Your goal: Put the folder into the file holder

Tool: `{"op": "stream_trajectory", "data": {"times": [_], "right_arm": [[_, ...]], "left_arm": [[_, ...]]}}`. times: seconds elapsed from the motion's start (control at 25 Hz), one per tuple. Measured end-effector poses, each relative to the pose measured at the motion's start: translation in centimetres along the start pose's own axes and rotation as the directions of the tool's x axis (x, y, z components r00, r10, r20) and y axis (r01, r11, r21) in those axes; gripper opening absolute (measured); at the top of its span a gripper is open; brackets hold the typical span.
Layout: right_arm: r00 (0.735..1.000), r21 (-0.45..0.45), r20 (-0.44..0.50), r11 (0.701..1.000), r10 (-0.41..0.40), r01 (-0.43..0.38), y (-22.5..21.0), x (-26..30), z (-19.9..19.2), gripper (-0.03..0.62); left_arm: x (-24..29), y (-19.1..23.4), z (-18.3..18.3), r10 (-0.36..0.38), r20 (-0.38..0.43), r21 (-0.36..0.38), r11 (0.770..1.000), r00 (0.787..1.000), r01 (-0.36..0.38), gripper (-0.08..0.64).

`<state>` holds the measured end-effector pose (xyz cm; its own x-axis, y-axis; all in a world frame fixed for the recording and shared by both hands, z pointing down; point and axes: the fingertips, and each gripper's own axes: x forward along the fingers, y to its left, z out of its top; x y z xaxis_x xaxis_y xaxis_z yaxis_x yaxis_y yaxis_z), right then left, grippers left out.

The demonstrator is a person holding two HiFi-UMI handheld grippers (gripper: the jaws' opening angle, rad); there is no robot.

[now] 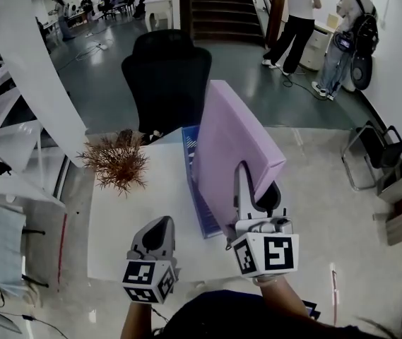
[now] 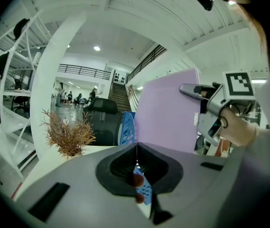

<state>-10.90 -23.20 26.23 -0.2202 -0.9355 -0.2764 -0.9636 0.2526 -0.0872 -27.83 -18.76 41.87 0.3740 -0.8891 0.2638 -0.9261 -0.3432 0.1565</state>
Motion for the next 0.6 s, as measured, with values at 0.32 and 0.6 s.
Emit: {"op": "stream_trajectory", "data": {"times": [0.32,0.6], "right_arm": [[1.000,-0.051,0.002,0.999,0.019,-0.019,1.4,1.5,-1.3,0.133],[1.000,-0.072,0.016,0.997,0.026,-0.025,1.8,2.6,-2.0,0.133]], "left_arm": [[1.0,1.0,0.2,0.034,0.008,-0.004,0.999,0.999,-0.034,0.006],[1.7,1.5,0.1,0.055,-0.009,-0.017,0.998,0.998,-0.056,0.006]]}}
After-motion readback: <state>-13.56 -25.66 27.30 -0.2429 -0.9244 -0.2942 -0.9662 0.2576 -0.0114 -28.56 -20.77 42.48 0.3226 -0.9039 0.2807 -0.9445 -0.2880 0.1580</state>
